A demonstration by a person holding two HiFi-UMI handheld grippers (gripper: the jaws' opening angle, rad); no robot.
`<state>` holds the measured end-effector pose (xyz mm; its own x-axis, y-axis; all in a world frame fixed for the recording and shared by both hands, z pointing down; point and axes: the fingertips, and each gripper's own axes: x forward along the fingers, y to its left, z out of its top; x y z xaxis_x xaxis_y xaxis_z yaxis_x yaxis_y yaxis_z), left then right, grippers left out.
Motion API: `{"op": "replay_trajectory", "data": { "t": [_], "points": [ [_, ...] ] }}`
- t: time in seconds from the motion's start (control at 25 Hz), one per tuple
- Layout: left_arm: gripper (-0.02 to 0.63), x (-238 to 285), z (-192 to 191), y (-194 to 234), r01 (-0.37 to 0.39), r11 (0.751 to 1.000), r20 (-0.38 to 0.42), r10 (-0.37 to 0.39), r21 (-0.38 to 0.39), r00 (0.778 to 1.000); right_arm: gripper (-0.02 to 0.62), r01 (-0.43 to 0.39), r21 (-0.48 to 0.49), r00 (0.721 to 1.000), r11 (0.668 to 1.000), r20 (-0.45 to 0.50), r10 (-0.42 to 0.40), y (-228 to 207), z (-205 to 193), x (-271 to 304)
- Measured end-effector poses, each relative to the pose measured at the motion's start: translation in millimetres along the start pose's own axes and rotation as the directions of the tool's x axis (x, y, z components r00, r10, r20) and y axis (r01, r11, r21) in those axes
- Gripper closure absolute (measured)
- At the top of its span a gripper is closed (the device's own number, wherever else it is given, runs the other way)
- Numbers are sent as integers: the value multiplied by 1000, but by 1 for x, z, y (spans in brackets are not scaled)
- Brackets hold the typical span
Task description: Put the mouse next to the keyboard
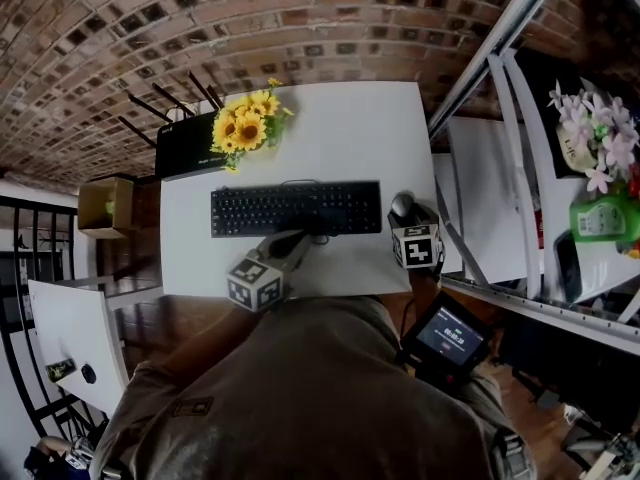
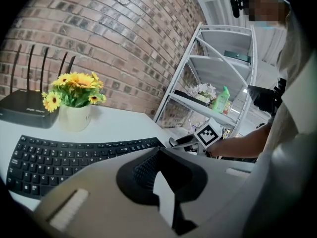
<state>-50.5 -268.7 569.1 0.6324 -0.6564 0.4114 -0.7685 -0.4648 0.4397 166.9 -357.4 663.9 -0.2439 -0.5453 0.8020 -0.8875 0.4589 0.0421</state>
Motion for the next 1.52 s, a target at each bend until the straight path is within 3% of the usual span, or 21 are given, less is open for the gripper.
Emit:
{"op": "replay_trajectory", "data": {
  "t": [0.88,1.16,1.32,1.52],
  "points": [
    [606,-13,3,2,-58,998,23,59,-32,998,280,2,-20,1000,1000,-12,-3,2,-2,6],
    [606,-18,-11,8,-129,987,37,133,-95,990,273,8,-115,995,993,101,4,5,11,-14],
    [606,-29,-12,12,-153,983,61,159,-102,985,312,6,-138,982,990,189,20,20,29,-37],
    [606,-62,-19,6,-164,982,103,173,-93,979,377,-46,-171,962,984,258,89,70,28,-73]
  ]
}}
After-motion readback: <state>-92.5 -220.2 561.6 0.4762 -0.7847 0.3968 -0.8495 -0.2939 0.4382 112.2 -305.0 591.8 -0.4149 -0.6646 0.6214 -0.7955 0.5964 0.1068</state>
